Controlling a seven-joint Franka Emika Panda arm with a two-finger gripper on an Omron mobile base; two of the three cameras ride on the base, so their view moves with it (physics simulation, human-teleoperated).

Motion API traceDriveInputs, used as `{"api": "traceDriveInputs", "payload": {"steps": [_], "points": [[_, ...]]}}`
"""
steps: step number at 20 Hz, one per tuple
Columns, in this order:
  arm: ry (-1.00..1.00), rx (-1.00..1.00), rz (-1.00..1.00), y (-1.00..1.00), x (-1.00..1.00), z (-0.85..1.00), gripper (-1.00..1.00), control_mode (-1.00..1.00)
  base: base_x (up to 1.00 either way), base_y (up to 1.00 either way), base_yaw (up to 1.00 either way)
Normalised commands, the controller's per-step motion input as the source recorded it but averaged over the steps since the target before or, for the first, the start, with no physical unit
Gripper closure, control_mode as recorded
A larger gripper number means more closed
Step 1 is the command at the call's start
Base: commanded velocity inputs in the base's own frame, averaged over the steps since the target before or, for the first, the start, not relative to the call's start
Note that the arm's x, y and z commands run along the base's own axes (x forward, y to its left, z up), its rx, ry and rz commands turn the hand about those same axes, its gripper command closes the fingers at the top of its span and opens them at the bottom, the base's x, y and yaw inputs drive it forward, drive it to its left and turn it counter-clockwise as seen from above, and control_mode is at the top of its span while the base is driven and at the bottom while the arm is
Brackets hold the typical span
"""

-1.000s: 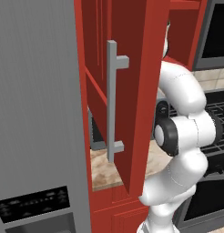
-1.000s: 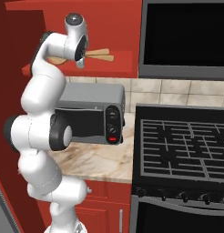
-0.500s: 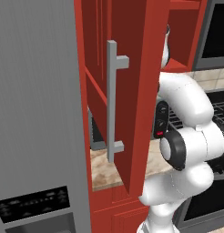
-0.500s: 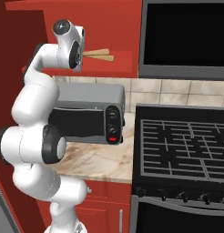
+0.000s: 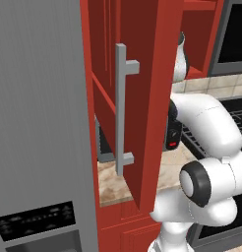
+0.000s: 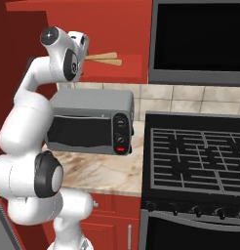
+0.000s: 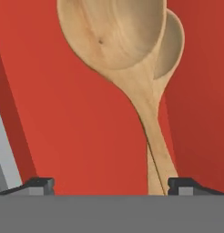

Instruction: Organize the utensils by type. Pick up the wooden spoons from the counter and place them in the open cabinet. Then pick up the metallic utensils from the counter and place them in the open drawer.

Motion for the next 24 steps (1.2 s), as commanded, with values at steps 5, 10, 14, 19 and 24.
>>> {"api": "traceDriveInputs", "payload": {"steps": [5, 10, 14, 19, 24], "points": [[0.01, 0.15, -0.12, -0.12, -0.64, 0.16, -1.00, -1.00, 0.00, 0.00, 0.00], [0.00, 0.16, -0.12, -0.20, -0.90, 0.11, -1.00, -1.00, 0.00, 0.00, 0.00], [0.00, 0.20, -0.24, -0.14, -1.00, 0.00, -1.00, -1.00, 0.00, 0.00, 0.00], [0.00, 0.27, -0.36, -0.10, -1.00, -0.09, -1.00, -1.00, 0.00, 0.00, 0.00], [-0.06, 0.29, -0.34, -0.11, -1.00, -0.30, -1.00, -1.00, 0.00, 0.00, 0.00]]}}
